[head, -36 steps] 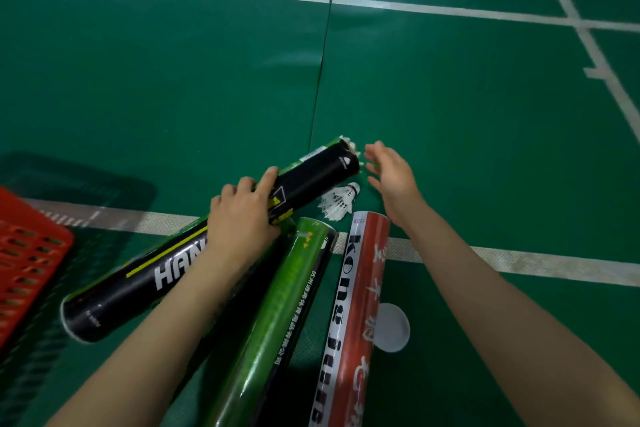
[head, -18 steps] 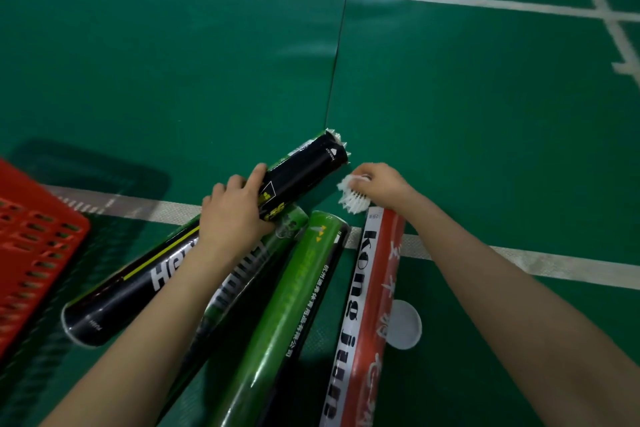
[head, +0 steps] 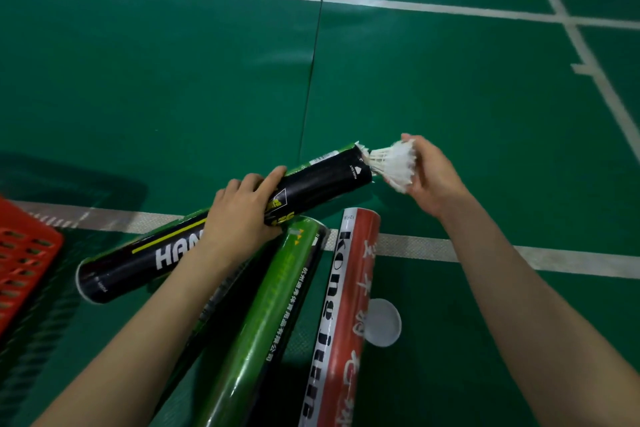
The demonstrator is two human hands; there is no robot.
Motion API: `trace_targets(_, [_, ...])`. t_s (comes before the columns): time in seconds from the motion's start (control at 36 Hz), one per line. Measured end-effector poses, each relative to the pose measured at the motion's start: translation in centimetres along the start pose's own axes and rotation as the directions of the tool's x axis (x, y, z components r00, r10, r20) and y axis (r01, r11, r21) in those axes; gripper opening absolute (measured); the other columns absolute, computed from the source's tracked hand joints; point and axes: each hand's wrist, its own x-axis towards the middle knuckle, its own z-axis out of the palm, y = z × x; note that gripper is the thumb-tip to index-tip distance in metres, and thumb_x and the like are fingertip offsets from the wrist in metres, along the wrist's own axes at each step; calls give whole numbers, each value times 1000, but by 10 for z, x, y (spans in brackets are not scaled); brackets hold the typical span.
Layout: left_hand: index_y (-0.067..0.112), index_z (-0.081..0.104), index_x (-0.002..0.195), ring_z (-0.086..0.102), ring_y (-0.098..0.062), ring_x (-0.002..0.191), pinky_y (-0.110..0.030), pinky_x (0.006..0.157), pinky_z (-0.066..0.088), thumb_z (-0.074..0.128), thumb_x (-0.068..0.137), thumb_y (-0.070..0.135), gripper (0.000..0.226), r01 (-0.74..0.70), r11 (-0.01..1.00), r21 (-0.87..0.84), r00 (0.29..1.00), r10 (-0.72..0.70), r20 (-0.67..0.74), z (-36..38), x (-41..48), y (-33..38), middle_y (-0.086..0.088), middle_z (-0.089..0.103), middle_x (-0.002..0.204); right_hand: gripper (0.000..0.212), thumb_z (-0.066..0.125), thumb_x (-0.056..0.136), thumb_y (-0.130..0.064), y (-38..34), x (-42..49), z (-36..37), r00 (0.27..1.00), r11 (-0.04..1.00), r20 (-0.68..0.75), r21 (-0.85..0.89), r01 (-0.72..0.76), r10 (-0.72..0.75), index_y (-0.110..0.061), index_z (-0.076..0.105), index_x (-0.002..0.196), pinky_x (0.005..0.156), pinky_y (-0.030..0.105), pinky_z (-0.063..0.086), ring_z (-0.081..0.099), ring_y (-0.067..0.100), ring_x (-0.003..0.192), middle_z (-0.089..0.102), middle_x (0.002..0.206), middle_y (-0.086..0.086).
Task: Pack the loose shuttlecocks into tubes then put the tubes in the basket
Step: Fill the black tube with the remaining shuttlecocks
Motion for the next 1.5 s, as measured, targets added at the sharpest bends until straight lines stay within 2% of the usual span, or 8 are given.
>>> trace_targets(0.19, [29,18,150,44,-30,116,-41,98,35,73,76,40,93,-123,992,-3,992,123,-21,-2,-3,7,-5,47,135,25,49,98,-27,6,4,6,997,961,-32,-270,60,-71,-16,65,83,61,22,47,59,9,55,62,69,0])
trace_targets(0.33, [30,16,151,43,-28,117,-40,99,34,72,77,40,93,-153,988,12,988,153,-20,-2,-7,4,-3,45,137,41,38,101,-39,8,3,9,971,969,-144,-180,166,-193,-12,61,80,62,28,47,57,16,62,59,73,1])
trace_targets(0.44, [32,14,151,43,-26,118,-38,100,33,73,77,38,95,-158,987,-16,987,158,-12,-5,-8,1,-1,44,139,57,16,101,-48,10,-7,6,824,825,-66,-90,557,-563,-16,63,91,84,31,47,62,18,92,66,95,3])
trace_targets(0.53, [32,15,150,44,-25,116,-37,99,35,74,76,40,94,-160,986,-55,987,160,-6,-8,-7,4,-1,45,137,43,31,93,-48,11,-14,8,706,662,147,-258,704,-693,-16,59,104,93,26,45,57,11,103,61,104,-2])
trace_targets(0.61, [32,17,149,46,-25,113,-37,96,36,75,74,41,95,-154,982,-106,988,153,-20,-11,-5,8,-1,47,134,29,51,86,-38,12,-13,5,722,612,297,-389,689,-625,-16,59,103,85,21,48,57,2,93,60,99,-9])
trace_targets(0.83, [34,20,149,46,-24,114,-37,94,37,77,72,41,95,-242,964,-115,970,237,-54,-16,-4,10,1,47,134,30,36,97,-15,2,-14,-9,916,964,325,-36,262,-237,-5,62,111,91,37,52,59,27,110,62,122,11])
trace_targets(1.11, [33,20,149,45,-25,114,-38,96,36,77,71,40,97,-255,964,-83,967,251,-51,-22,-3,10,0,47,136,56,23,92,-59,-6,-23,-3,922,914,309,-252,317,-235,-29,60,121,114,48,29,45,13,131,56,135,-6])
trace_targets(1.5, [31,25,148,48,-27,110,-39,93,38,77,72,36,93,-263,964,-47,962,258,-87,-20,-5,21,-2,50,132,61,27,90,-61,13,-28,16,937,905,230,-279,321,-261,-33,34,144,115,51,24,48,9,126,49,137,-9])
